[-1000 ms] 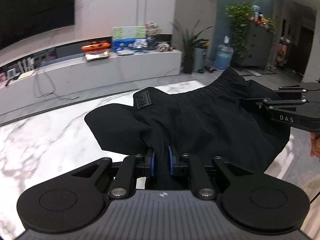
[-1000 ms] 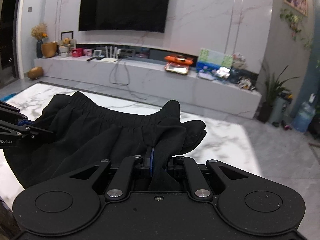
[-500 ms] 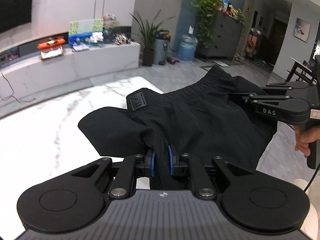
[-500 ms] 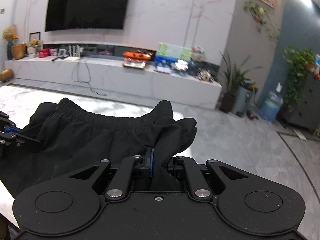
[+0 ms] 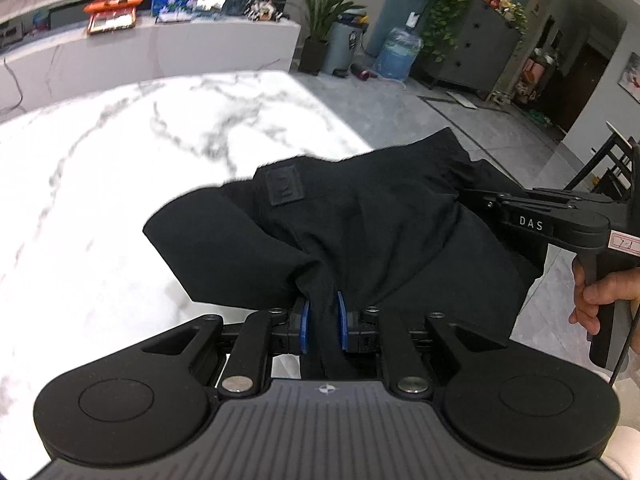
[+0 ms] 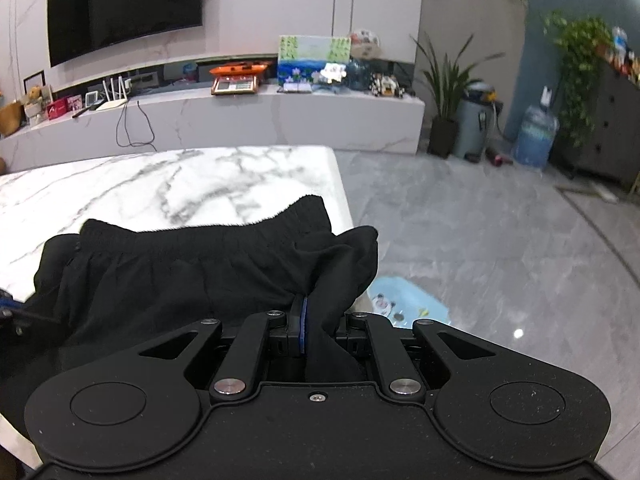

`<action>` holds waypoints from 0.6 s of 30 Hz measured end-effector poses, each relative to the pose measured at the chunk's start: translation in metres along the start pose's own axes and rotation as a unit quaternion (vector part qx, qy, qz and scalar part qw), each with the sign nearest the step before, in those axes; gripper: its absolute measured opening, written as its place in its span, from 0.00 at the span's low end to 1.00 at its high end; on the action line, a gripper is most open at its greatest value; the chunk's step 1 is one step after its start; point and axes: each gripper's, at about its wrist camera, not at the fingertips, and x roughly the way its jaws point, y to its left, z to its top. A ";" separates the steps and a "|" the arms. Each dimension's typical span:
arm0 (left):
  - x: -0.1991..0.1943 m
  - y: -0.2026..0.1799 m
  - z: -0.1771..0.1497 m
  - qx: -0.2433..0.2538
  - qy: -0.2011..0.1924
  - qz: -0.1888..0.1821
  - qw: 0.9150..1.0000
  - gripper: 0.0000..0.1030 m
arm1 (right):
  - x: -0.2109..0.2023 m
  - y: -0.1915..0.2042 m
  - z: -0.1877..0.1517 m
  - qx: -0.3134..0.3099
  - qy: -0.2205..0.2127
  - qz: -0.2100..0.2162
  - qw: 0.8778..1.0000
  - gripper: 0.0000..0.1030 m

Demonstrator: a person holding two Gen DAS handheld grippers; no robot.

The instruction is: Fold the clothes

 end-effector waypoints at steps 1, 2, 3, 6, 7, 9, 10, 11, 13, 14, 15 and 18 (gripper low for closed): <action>0.002 0.001 -0.001 -0.003 0.002 0.001 1.000 0.17 | 0.003 0.000 -0.002 0.001 0.003 0.001 1.000 0.09; 0.003 0.001 -0.001 -0.003 0.002 0.003 1.000 0.17 | 0.005 -0.001 -0.003 0.002 0.006 0.002 1.000 0.10; 0.003 0.001 -0.001 -0.001 0.002 0.005 1.000 0.18 | 0.010 -0.001 -0.008 0.008 0.009 0.006 1.000 0.16; -0.001 -0.004 -0.002 0.011 0.000 0.014 1.000 0.21 | 0.013 -0.004 -0.015 0.024 0.006 0.009 1.000 0.17; -0.001 -0.006 -0.002 0.013 -0.001 0.017 1.000 0.24 | 0.013 -0.004 -0.016 0.027 0.006 0.008 1.000 0.17; -0.005 -0.007 -0.001 0.007 -0.003 0.026 1.000 0.30 | 0.012 -0.004 -0.017 0.030 0.006 0.004 1.000 0.18; -0.008 -0.007 -0.002 0.003 -0.004 0.030 1.000 0.35 | 0.011 -0.003 -0.016 0.032 0.010 0.001 0.999 0.18; -0.014 -0.007 -0.004 -0.004 -0.005 0.033 0.999 0.37 | 0.009 -0.003 -0.014 0.033 0.014 -0.002 0.999 0.19; -0.025 -0.010 -0.008 -0.005 -0.008 0.036 0.999 0.42 | 0.003 -0.003 -0.009 0.040 0.017 -0.013 0.999 0.22; -0.030 -0.011 -0.008 -0.001 -0.011 0.037 0.999 0.42 | -0.004 -0.004 -0.007 0.047 0.008 -0.018 0.999 0.23; -0.033 -0.014 -0.009 0.001 -0.016 0.037 0.999 0.44 | -0.011 -0.005 -0.005 0.054 -0.001 -0.022 0.998 0.26; -0.049 -0.021 -0.012 0.004 -0.038 0.033 0.999 0.50 | -0.030 -0.006 0.001 0.072 -0.023 -0.033 0.997 0.33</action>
